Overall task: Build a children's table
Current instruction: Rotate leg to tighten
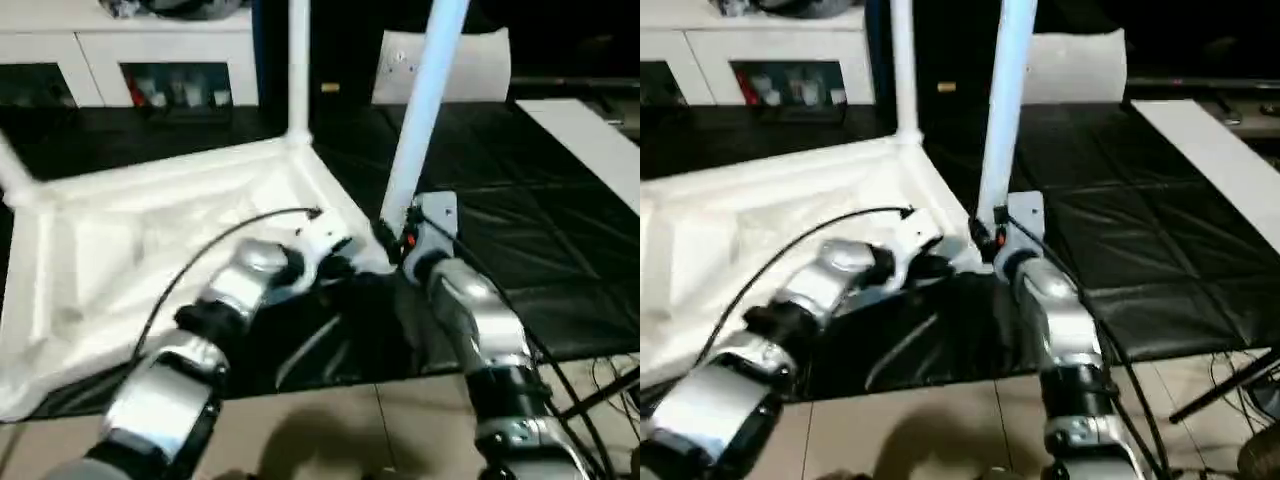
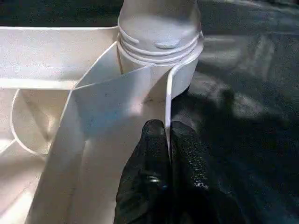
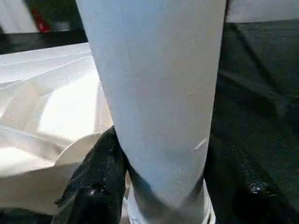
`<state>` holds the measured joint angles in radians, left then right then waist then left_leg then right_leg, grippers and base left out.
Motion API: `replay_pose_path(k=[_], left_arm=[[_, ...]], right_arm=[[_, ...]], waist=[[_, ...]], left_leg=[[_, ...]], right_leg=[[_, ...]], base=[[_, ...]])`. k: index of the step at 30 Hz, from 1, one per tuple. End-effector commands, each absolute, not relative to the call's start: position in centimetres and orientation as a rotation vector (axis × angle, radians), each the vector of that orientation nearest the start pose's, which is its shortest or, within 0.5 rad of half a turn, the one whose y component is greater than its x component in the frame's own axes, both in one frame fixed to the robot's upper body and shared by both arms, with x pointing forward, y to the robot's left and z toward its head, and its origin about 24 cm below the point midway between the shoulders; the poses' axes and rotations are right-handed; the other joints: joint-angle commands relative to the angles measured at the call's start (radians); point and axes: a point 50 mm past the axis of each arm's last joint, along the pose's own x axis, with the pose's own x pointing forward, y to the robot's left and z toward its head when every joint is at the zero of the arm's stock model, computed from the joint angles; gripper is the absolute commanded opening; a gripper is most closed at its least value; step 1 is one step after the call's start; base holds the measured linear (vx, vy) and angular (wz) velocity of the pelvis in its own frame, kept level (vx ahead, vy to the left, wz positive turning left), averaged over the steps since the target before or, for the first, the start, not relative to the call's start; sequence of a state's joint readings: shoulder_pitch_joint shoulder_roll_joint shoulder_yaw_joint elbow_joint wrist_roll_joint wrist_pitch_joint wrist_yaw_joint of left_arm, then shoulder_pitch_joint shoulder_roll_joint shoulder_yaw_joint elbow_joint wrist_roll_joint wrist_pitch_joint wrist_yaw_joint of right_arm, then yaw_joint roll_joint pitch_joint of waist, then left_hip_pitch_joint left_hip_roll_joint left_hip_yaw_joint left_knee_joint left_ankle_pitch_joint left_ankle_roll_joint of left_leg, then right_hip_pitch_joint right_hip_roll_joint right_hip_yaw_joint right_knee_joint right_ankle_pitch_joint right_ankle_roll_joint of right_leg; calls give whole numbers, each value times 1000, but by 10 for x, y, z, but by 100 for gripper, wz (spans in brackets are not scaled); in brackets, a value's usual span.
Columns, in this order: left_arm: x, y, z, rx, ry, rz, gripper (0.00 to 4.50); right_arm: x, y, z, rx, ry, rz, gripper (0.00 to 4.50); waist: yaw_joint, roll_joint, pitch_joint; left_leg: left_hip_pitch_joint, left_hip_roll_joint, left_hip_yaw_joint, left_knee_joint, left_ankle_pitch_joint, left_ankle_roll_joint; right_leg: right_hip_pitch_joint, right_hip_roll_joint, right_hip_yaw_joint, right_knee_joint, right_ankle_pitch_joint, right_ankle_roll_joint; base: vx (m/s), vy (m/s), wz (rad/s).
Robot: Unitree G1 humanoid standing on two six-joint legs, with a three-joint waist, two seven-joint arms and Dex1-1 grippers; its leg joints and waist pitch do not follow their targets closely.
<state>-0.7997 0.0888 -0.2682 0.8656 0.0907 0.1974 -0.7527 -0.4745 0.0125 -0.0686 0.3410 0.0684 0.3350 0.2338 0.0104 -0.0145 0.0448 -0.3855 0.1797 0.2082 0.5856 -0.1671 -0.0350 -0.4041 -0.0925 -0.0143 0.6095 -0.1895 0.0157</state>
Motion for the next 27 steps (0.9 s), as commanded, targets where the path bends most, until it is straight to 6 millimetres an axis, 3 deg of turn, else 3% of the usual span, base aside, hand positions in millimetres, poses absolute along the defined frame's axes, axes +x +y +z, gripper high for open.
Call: replay_pose_path(k=[1, 4, 6, 8, 10, 14, 16, 22, 27], left_arm=[[356, 30, 80, 286, 255, -1003, 0], [356, 36, 78, 298, 258, -1014, 0], [354, 50, 75, 327, 241, -1067, 0], [351, 59, 72, 339, 250, -1108, 0], [350, 62, 71, 340, 254, -1118, 0], [340, 82, 69, 393, 255, -1285, 0], [337, 90, 67, 427, 266, -1357, 0], [327, 107, 69, 420, 302, -1539, 0], [318, 122, 68, 445, 372, -1686, 0]], right_arm=[[320, -51, 58, 159, 259, 583, 251], [319, -57, 59, 160, 243, 598, 282], [318, -72, 64, 136, 189, 654, 304], [315, -83, 69, 109, 158, 711, 323], [315, -86, 70, 97, 152, 727, 336], [307, -115, 75, -13, 141, 911, 383], [304, -124, 75, -43, 150, 971, 383], [293, -139, 77, -104, 174, 1177, 383], [286, -144, 78, -98, 204, 1331, 368]], waist=[[6, -14, -59], [6, -14, -58], [6, -10, -57], [8, -13, -57], [8, -12, -58], [14, -14, -59], [14, -13, -58], [26, -12, -59], [44, -12, -54]], left_leg=[[17, 36, -24, -66, -240, 28], [18, 37, -24, -68, -251, 30], [18, 37, -27, -71, -276, 24], [16, 39, -27, -71, -278, 29], [16, 40, -26, -69, -263, 39], [14, 42, -23, -65, -242, 57], [17, 44, -23, -66, -245, 58], [22, 49, -18, -63, -222, 69], [24, 53, -16, -65, -252, 57]], right_leg=[[32, -39, 23, -87, -242, -179], [31, -38, 22, -88, -251, -181], [33, -39, 21, -93, -285, -171], [35, -40, 22, -92, -276, -168], [36, -41, 22, -88, -243, -180], [41, -42, 23, -85, -226, -194], [34, -40, 22, -84, -220, -207], [33, -42, 22, -72, -148, -252], [32, -43, 20, -73, -206, -254]], base=[[0, 0, 0], [0, 0, 0], [0, 0, 0], [0, 0, 0], [0, 0, 0], [0, 0, 0], [0, 0, 0], [0, 0, 0], [0, 0, 0]])
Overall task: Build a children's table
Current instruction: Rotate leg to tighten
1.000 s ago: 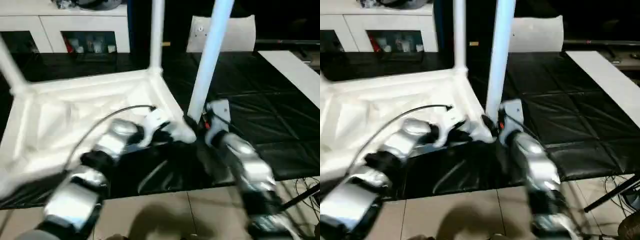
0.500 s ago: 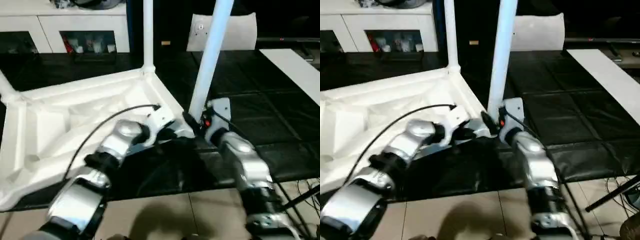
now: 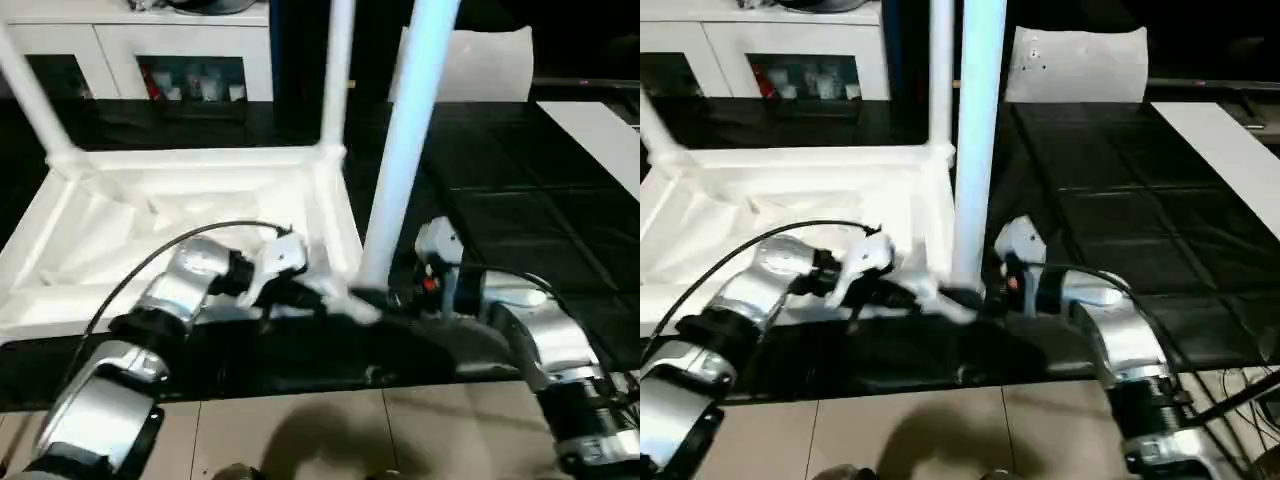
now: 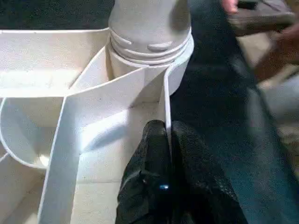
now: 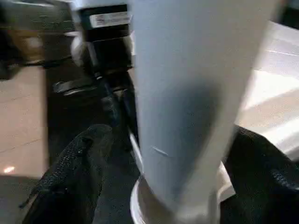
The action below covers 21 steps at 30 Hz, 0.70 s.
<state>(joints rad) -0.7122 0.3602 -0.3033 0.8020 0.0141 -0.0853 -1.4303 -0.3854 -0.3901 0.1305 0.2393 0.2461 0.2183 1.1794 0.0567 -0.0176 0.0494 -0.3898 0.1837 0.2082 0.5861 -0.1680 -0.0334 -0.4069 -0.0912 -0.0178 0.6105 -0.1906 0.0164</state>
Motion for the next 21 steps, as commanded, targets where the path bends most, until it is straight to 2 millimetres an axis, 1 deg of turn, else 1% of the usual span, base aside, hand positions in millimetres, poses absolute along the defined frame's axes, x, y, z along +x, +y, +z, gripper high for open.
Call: replay_pose_path(k=[1, 2, 4, 5, 7, 8, 11, 12, 14, 15, 17, 21], left_arm=[[318, 122, 68, 445, 372, -1686, 0], [316, 126, 66, 476, 392, -1725, 0], [316, 127, 66, 487, 399, -1740, 0], [315, 129, 66, 498, 410, -1760, 0], [314, 130, 67, 501, 415, -1769, 0], [314, 130, 67, 505, 421, -1780, 0], [312, 131, 67, 530, 434, -1803, 0], [312, 131, 67, 534, 435, -1806, 0], [312, 131, 66, 544, 434, -1813, 0], [312, 131, 66, 548, 436, -1816, 0], [311, 131, 66, 554, 438, -1818, 0], [312, 132, 66, 557, 436, -1819, 0]], right_arm=[[286, -144, 78, -98, 204, 1331, 358], [285, -145, 77, -87, 229, 1382, 351], [284, -145, 77, -90, 241, 1408, 338], [282, -144, 76, -92, 255, 1439, 324], [282, -144, 76, -90, 261, 1451, 307], [282, -143, 76, -91, 263, 1464, 301], [281, -143, 75, -102, 270, 1494, 269], [280, -142, 75, -103, 272, 1497, 269], [280, -142, 75, -99, 280, 1513, 249], [279, -141, 74, -96, 284, 1520, 249], [279, -141, 74, -91, 288, 1530, 219], [276, -139, 73, -81, 297, 1545, 201]], waist=[[0, -11, -58], [6, -9, -58], [10, -7, -58], [11, -12, -59], [14, -12, -58], [20, -11, -59], [24, -13, -59], [26, -12, -60], [26, -12, -59], [26, -13, -60], [26, -11, -59], [26, -11, -60]], left_leg=[[29, 50, -16, -66, -258, 50], [34, 53, -17, -69, -280, 33], [35, 55, -17, -72, -290, 18], [34, 54, -17, -72, -289, 14], [34, 54, -17, -72, -286, 13], [35, 54, -16, -71, -279, 10], [34, 53, -16, -70, -267, 12], [34, 53, -16, -70, -264, 12], [33, 52, -16, -70, -261, 13], [32, 52, -16, -69, -260, 14], [32, 52, -16, -69, -262, 11], [34, 52, -16, -70, -267, 6]], right_leg=[[34, -44, 24, -75, -220, -252], [30, -45, 24, -77, -249, -245], [28, -45, 24, -75, -248, -244], [29, -45, 24, -73, -235, -245], [29, -46, 25, -73, -232, -244], [29, -48, 25, -72, -223, -246], [30, -48, 25, -69, -205, -246], [30, -48, 25, -68, -201, -247], [31, -47, 24, -68, -194, -249], [31, -47, 24, -68, -194, -249], [31, -47, 25, -67, -195, -250], [31, -46, 24, -68, -199, -249]], base=[[0, 0, 0], [0, 0, 0], [0, 0, 0], [0, 0, 0], [0, 0, 0], [0, 0, 0], [0, 0, 0], [0, 0, 0], [0, 0, 0], [0, 0, 0], [0, 0, 0], [0, 0, 0]])
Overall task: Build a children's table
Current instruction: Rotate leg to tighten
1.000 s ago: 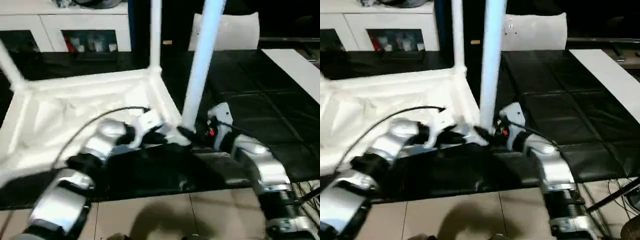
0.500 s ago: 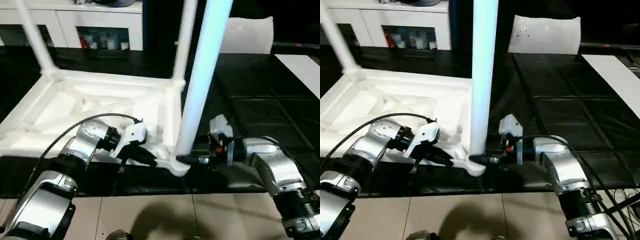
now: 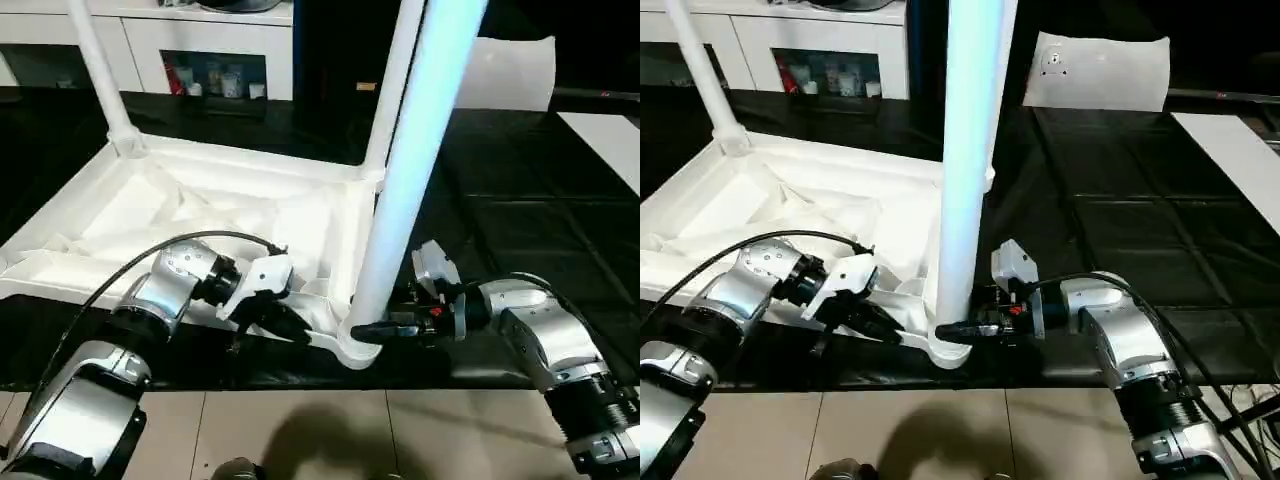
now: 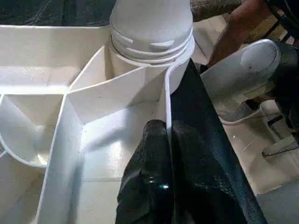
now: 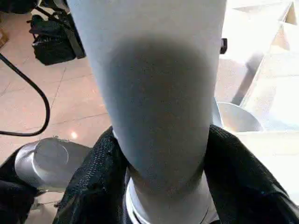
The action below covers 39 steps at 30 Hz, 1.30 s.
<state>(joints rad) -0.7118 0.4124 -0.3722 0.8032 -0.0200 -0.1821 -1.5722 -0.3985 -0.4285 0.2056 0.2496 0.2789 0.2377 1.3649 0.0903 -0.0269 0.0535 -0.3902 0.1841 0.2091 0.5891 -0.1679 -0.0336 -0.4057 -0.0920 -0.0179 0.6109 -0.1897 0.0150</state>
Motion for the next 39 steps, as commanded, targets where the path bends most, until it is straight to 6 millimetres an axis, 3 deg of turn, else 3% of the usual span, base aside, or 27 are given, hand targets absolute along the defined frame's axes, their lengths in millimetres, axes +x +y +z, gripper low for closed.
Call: replay_pose_path(k=[1, 6, 9, 11, 15, 16, 18, 19, 21, 22, 24, 27, 29, 31, 32, 36, 39], left_arm=[[312, 132, 66, 557, 435, -1819, 0], [315, 126, 68, 523, 407, -1772, 0], [322, 118, 68, 511, 395, -1663, 0], [327, 109, 68, 455, 383, -1574, 0], [336, 81, 68, 348, 349, -1403, 0], [338, 76, 68, 329, 351, -1366, 0], [345, 60, 69, 284, 329, -1249, 0], [347, 54, 70, 267, 322, -1208, 0], [352, 43, 73, 242, 301, -1116, 0], [355, 36, 75, 230, 294, -1054, 0], [357, 30, 77, 224, 284, -995, 0], [357, 26, 77, 235, 286, -965, 0], [355, 25, 74, 252, 292, -991, 0], [353, 26, 71, 273, 294, -1016, 0], [353, 29, 70, 284, 297, -1025, 0], [350, 49, 65, 363, 311, -1090, 0], [348, 59, 63, 387, 317, -1134, 0]], right_arm=[[276, -139, 72, -80, 299, 1548, 199], [273, -132, 71, -4, 294, 1494, 196], [275, -124, 66, 21, 312, 1369, 196], [278, -115, 61, 15, 305, 1264, 196], [288, -92, 53, 91, 305, 1023, 196], [289, -88, 52, 101, 309, 989, 196], [294, -74, 50, 107, 311, 891, 195], [297, -69, 49, 113, 313, 851, 195], [304, -60, 47, 113, 320, 741, 195], [308, -54, 47, 122, 328, 674, 195], [312, -48, 48, 113, 330, 611, 195], [315, -43, 52, 121, 299, 598, 195], [316, -45, 53, 125, 287, 590, 195], [316, -48, 53, 137, 283, 590, 195], [316, -50, 53, 139, 277, 597, 263], [312, -73, 53, 85, 219, 633, 284], [309, -88, 54, 52, 185, 674, 312]], waist=[[-7, -1, -64], [-7, -2, -62], [-11, 4, -57], [-19, 2, -53], [-48, -1, -52], [-54, -8, -54], [-66, 0, -54], [-71, -5, -55], [-78, -4, -54], [-81, -5, -57], [-83, -4, -57], [-86, -1, -64], [-82, 0, -68], [-81, 1, -67], [-81, 2, -67], [-78, -2, -66], [-75, -2, -67]], left_leg=[[35, 52, -17, -73, -265, 6], [34, 51, -16, -74, -259, 9], [36, 51, -20, -79, -301, -15], [40, 48, -28, -83, -375, -45], [38, 44, -34, -86, -402, -77], [37, 42, -37, -85, -410, -73], [35, 42, -35, -85, -395, -66], [37, 37, -35, -81, -403, -58], [34, 35, -34, -80, -402, -50], [32, 34, -36, -80, -393, -45], [31, 34, -35, -80, -381, -32], [26, 33, -32, -79, -327, -9], [23, 33, -27, -77, -271, 20], [23, 33, -27, -76, -259, 31], [24, 34, -26, -76, -258, 33], [23, 37, -28, -78, -270, 37], [20, 37, -25, -74, -240, 55]], right_leg=[[30, -46, 24, -68, -196, -248], [31, -44, 25, -68, -189, -250], [26, -46, 26, -74, -255, -233], [21, -51, 27, -87, -387, -194], [12, -47, 27, -92, -449, -165], [14, -49, 24, -97, -471, -153], [11, -45, 28, -95, -421, -161], [11, -45, 26, -100, -426, -162], [7, -45, 28, -104, -448, -155], [14, -46, 26, -104, -457, -147], [15, -44, 27, -108, -441, -141], [22, -42, 27, -102, -347, -156], [30, -40, 27, -96, -257, -171], [32, -41, 27, -94, -242, -180], [31, -41, 26, -94, -241, -183], [33, -44, 26, -98, -269, -173], [37, -43, 26, -92, -215, -185]], base=[[0, 0, 0], [0, 0, 0], [0, 0, 0], [0, 0, 0], [0, 0, 0], [0, 0, 0], [0, 0, 0], [0, 0, 0], [0, 0, 0], [0, 0, 0], [0, 0, 0], [0, 0, 0], [0, 0, 0], [0, 0, 0], [0, 0, 0], [0, 0, 0], [0, 0, 0]])
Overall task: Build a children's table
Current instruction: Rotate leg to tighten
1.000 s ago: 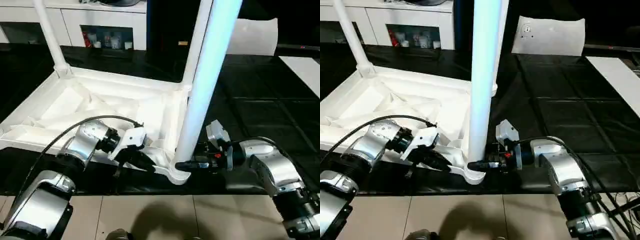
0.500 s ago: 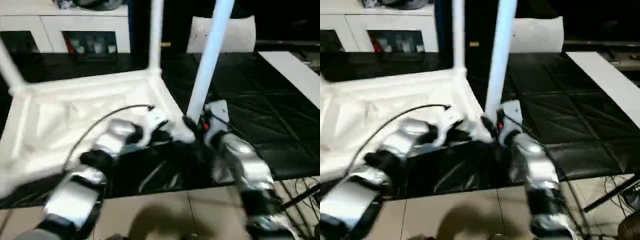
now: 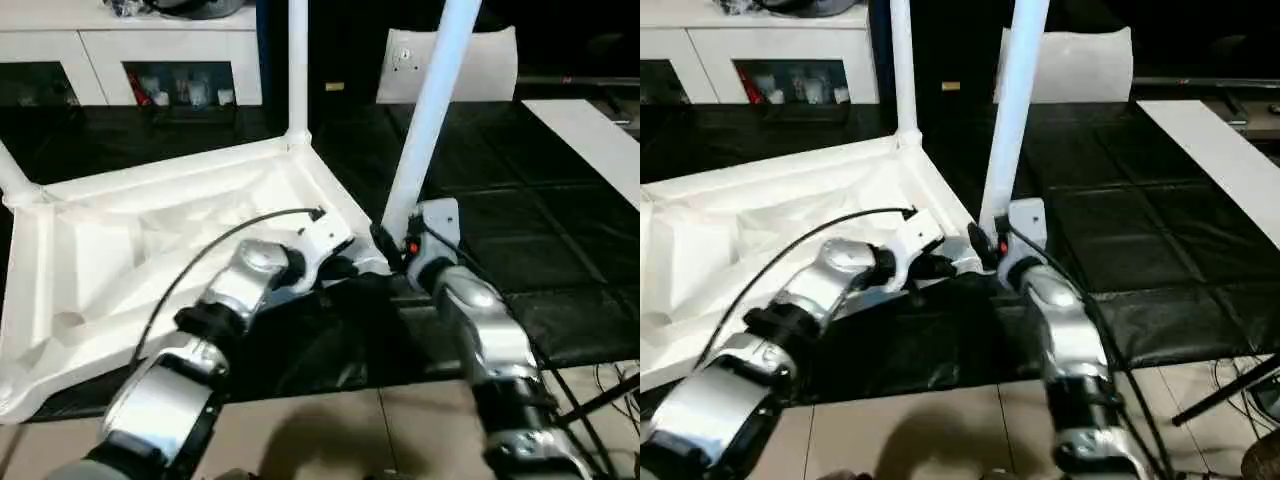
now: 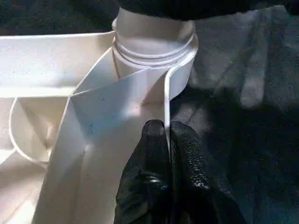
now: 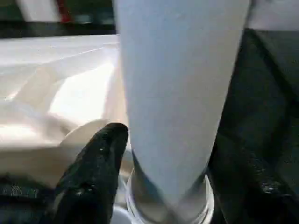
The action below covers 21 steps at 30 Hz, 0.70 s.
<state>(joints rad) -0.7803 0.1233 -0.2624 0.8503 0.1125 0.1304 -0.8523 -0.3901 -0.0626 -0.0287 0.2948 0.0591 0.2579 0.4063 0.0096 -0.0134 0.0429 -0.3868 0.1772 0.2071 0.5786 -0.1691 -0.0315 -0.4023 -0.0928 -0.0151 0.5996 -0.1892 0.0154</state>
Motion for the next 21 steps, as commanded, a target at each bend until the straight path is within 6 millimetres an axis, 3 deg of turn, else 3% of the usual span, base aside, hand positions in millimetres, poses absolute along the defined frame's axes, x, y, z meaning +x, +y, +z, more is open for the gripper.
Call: replay_pose_path(k=[1, 6, 8, 12, 14, 15, 17, 18, 21], left_arm=[[347, 61, 63, 397, 312, -1160, 0], [334, 86, 60, 447, 325, -1368, 0], [330, 91, 59, 463, 334, -1432, 0], [323, 101, 58, 480, 351, -1544, 0], [322, 104, 59, 487, 358, -1570, 0], [320, 109, 58, 506, 373, -1607, 0], [318, 115, 58, 535, 395, -1656, 0], [317, 117, 58, 543, 401, -1666, 0], [312, 125, 57, 575, 438, -1739, 0]], right_arm=[[308, -93, 54, 44, 179, 691, 329], [296, -127, 63, -56, 159, 925, 364], [293, -132, 64, -80, 169, 990, 389], [287, -139, 67, -118, 185, 1118, 389], [285, -141, 68, -124, 190, 1162, 389], [284, -143, 68, -135, 198, 1210, 389], [283, -146, 69, -140, 214, 1281, 389], [282, -147, 69, -137, 218, 1300, 365], [279, -147, 69, -133, 254, 1391, 356]], waist=[[5, -16, -57], [10, -14, -58], [10, -13, -59], [13, -15, -57], [26, -12, -56], [27, -18, -56], [37, -16, -55], [39, -15, -55], [46, -18, -54]], left_leg=[[16, 43, -23, -63, -233, 60], [16, 47, -23, -61, -222, 75], [19, 49, -22, -60, -218, 82], [21, 51, -21, -60, -232, 80], [29, 55, -19, -61, -249, 68], [27, 55, -18, -62, -246, 66], [27, 57, -18, -63, -242, 61], [27, 58, -18, -63, -242, 59], [27, 59, -16, -63, -248, 51]], right_leg=[[34, -43, 24, -79, -208, -192], [40, -42, 22, -74, -175, -209], [37, -43, 22, -70, -149, -235], [37, -44, 22, -70, -162, -252], [31, -44, 23, -72, -184, -253], [32, -44, 23, -70, -183, -253], [33, -42, 21, -65, -169, -255], [34, -43, 20, -64, -167, -255], [32, -44, 20, -62, -168, -259]], base=[[0, 0, 0], [0, 0, 0], [0, 0, 0], [0, 0, 0], [0, 0, 0], [0, 0, 0], [0, 0, 0], [0, 0, 0], [0, 0, 0]])
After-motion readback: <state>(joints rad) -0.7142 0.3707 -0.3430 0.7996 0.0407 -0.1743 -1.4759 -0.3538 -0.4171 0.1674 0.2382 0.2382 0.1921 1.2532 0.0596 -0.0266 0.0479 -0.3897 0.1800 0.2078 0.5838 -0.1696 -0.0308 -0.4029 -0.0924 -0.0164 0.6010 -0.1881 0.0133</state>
